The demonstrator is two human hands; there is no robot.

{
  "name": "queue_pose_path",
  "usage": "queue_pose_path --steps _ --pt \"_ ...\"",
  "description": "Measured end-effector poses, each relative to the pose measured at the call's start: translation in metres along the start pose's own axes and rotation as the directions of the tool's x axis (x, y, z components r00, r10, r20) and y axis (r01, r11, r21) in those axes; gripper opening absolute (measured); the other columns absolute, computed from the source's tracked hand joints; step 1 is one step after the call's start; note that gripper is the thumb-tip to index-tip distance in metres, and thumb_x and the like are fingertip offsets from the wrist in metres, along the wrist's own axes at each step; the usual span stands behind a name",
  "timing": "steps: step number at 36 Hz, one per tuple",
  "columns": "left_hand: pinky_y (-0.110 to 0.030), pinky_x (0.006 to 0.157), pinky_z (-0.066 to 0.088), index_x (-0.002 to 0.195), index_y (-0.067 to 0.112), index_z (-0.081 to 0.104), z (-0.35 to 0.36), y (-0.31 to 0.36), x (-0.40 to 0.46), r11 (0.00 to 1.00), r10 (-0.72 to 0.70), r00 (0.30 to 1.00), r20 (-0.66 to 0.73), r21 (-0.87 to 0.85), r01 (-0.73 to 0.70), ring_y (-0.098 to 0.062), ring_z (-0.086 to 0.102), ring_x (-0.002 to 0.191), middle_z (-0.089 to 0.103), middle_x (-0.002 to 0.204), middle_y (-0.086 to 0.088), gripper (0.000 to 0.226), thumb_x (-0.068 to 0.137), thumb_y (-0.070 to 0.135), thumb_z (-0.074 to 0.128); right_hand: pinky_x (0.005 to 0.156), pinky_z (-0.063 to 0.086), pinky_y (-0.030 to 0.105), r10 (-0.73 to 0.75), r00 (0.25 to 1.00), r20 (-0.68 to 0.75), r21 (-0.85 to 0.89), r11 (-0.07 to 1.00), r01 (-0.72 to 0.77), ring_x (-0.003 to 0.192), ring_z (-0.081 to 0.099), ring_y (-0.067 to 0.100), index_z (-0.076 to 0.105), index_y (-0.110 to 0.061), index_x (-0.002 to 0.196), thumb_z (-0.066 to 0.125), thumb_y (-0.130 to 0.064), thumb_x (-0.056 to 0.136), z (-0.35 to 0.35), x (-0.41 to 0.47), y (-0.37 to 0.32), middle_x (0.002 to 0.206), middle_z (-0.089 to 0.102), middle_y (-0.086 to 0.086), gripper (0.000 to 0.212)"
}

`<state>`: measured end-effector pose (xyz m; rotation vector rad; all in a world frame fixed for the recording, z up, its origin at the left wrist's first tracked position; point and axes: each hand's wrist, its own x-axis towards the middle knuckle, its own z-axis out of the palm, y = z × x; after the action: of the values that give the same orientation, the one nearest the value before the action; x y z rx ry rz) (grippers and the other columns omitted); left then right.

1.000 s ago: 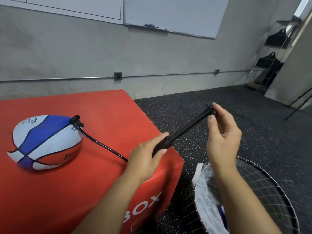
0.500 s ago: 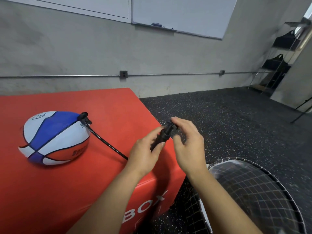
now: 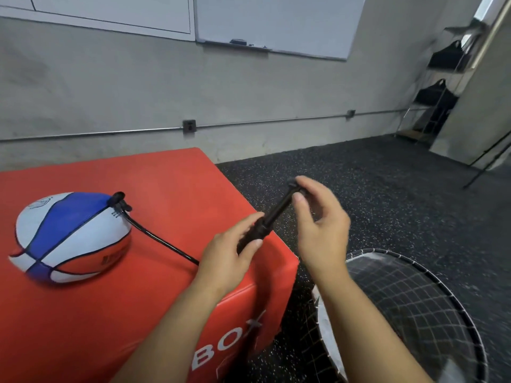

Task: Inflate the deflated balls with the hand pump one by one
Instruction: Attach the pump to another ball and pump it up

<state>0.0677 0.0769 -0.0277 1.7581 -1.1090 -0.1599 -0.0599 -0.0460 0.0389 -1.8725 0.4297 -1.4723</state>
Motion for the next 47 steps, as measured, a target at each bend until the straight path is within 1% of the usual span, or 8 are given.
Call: queue_pose_path --steps 5,10,16,23,29,34,42,47 --pt "-0.041 0.096 0.055 0.144 0.066 0.041 0.004 0.015 -0.005 0.975 0.055 0.998 0.027 0.215 -0.06 -0.006 0.067 0.117 0.067 0.13 0.031 0.058 0.098 0.039 0.066 0.105 0.055 0.045 0.13 0.975 -0.181 0.088 0.989 -0.116 0.116 0.07 0.015 0.073 -0.019 0.125 0.066 -0.008 0.101 -0.035 0.018 0.001 0.121 0.075 -0.003 0.027" --pt "-0.042 0.093 0.055 0.143 0.068 0.038 0.006 0.016 -0.005 0.969 0.06 0.998 0.022 0.24 -0.064 -0.011 0.068 0.112 0.066 0.131 0.03 0.059 0.099 0.039 0.066 0.106 0.054 0.041 0.165 0.967 -0.196 0.105 0.984 -0.147 0.118 0.069 0.011 0.072 -0.017 0.128 0.066 -0.011 0.102 -0.045 0.018 0.0 0.123 0.074 -0.003 0.028" --pt "-0.042 0.091 0.056 0.143 0.066 0.042 0.002 0.01 -0.003 0.985 0.036 0.999 0.021 0.171 -0.039 -0.008 0.068 0.115 0.07 0.124 0.026 0.057 0.097 0.04 0.065 0.107 0.052 0.049 0.041 0.994 -0.1 0.036 0.999 -0.038 0.123 0.065 0.021 0.068 -0.027 0.131 0.066 0.003 0.095 -0.028 0.01 0.004 0.13 0.067 -0.003 0.047" --pt "-0.038 0.107 0.053 0.143 0.053 0.053 -0.005 -0.002 0.0 0.999 -0.005 1.0 0.009 -0.052 0.005 0.003 0.065 0.119 0.072 0.122 0.023 0.056 0.092 0.034 0.064 0.108 0.051 0.046 -0.059 0.996 0.06 -0.027 0.998 0.061 0.128 0.062 0.017 0.067 -0.026 0.13 0.064 0.015 0.085 0.002 -0.004 -0.002 0.131 0.066 -0.007 0.061" --pt "-0.016 0.1 0.049 0.126 0.067 0.056 -0.011 -0.008 0.003 0.989 0.021 0.999 -0.044 -0.145 -0.027 0.006 0.066 0.115 0.07 0.119 0.035 0.066 0.098 0.008 0.068 0.112 0.048 0.042 -0.06 0.983 0.172 -0.047 0.996 0.07 0.134 0.058 0.012 0.069 -0.016 0.132 0.067 0.012 0.085 0.026 -0.02 0.001 0.135 0.066 -0.003 0.055" --pt "-0.013 0.097 0.05 0.13 0.05 0.054 -0.01 -0.009 0.003 0.974 0.007 0.997 -0.079 -0.225 -0.025 0.006 0.067 0.114 0.069 0.117 0.037 0.064 0.098 -0.005 0.064 0.112 0.046 0.034 -0.037 0.971 0.234 -0.05 0.997 0.05 0.13 0.059 0.007 0.07 -0.019 0.13 0.072 0.002 0.09 0.037 -0.033 0.006 0.133 0.066 -0.007 0.045" --pt "-0.016 0.104 0.048 0.136 0.053 0.052 -0.005 -0.003 0.003 0.979 0.03 0.998 -0.059 -0.199 -0.041 0.005 0.063 0.123 0.065 0.128 0.037 0.055 0.098 0.015 0.067 0.109 0.047 0.026 -0.014 0.985 0.174 -0.046 0.999 0.022 0.124 0.062 0.002 0.074 -0.024 0.122 0.071 -0.002 0.096 0.029 -0.028 0.008 0.126 0.069 -0.013 0.034" --pt "-0.017 0.104 0.047 0.135 0.059 0.054 0.0 0.001 0.001 0.993 0.04 0.999 -0.035 -0.108 -0.044 0.009 0.062 0.121 0.065 0.124 0.04 0.054 0.095 0.023 0.066 0.106 0.052 0.034 0.025 0.999 0.028 0.045 0.999 -0.027 0.123 0.065 0.013 0.073 -0.024 0.122 0.066 0.0 0.099 0.012 -0.009 0.002 0.127 0.07 -0.007 0.034"
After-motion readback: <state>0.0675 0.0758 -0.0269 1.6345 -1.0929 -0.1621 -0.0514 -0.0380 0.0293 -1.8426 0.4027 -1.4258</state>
